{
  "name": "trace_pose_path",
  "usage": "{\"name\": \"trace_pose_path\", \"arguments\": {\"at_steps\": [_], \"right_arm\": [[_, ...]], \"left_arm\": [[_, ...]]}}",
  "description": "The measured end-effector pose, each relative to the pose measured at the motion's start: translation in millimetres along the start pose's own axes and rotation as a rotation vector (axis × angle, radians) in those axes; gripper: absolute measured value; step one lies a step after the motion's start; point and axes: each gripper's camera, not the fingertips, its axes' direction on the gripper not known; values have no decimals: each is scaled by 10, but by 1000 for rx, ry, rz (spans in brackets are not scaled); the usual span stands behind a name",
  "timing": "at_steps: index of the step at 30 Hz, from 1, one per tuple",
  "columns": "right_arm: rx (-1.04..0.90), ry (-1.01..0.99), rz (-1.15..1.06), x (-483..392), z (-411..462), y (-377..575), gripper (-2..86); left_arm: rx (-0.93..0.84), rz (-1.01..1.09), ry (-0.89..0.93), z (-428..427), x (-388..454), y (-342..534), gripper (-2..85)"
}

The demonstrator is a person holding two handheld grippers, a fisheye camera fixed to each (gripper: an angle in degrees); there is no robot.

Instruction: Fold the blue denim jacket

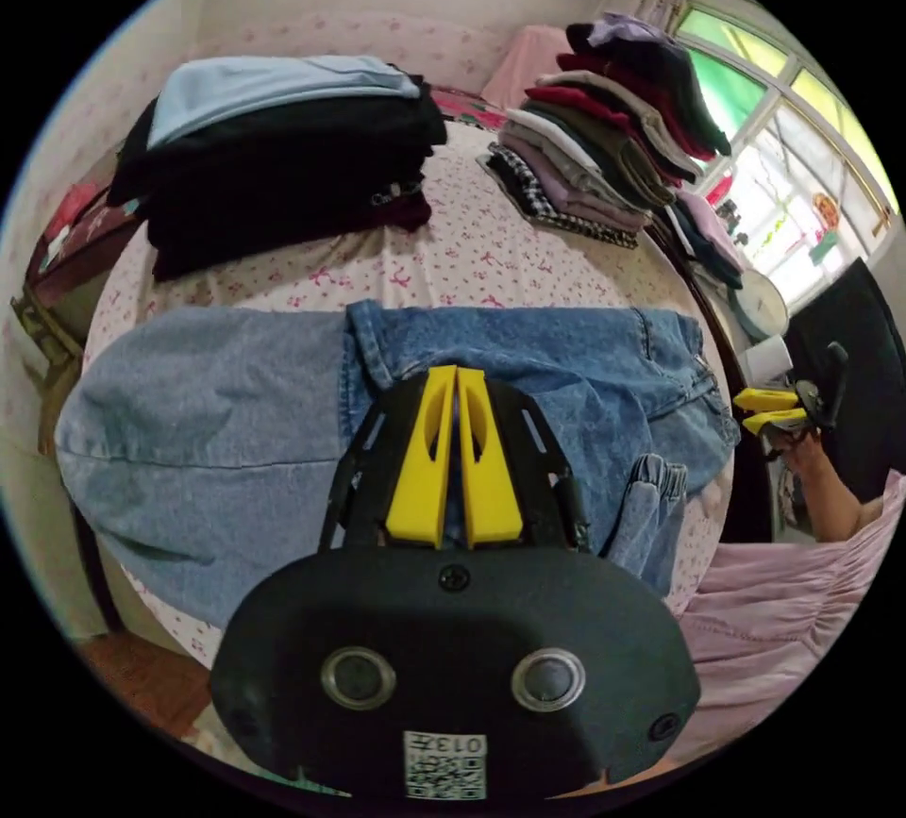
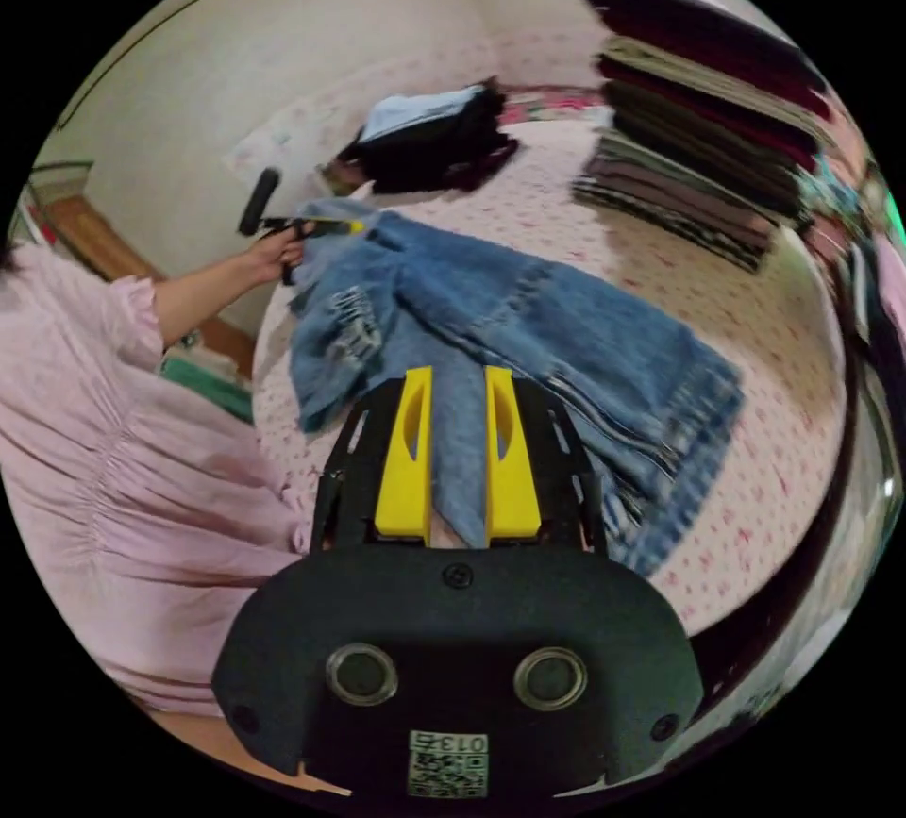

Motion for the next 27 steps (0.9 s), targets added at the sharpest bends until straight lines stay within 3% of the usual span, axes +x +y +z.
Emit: {"name": "trace_pose_path", "arguments": {"at_steps": [3,4,8,14,22,25,27], "right_arm": [[-68,-77,-216,-635,425,-460,98],[-86,-61,-279,-854,570,-627,101],[-130,-32,-415,-1316,898,-1034,115],[-315,3,-445,-1455,1371,-1263,86],[-107,-216,-750,-1971,-64,-1390,31],[38,-226,-758,-1880,-648,-1441,28],[214,-219,-647,-1489,-1235,-1483,26]], "left_arm": [[-142,166,-42,367,461,-170,-3],[-280,238,-111,641,590,-182,-4],[-249,150,-79,492,617,-251,-4],[-205,215,-90,361,947,-163,-4],[-214,322,-89,562,1299,-162,-4],[-200,273,-95,554,1233,-216,-4],[-190,241,-79,540,1183,-250,-4]]}}
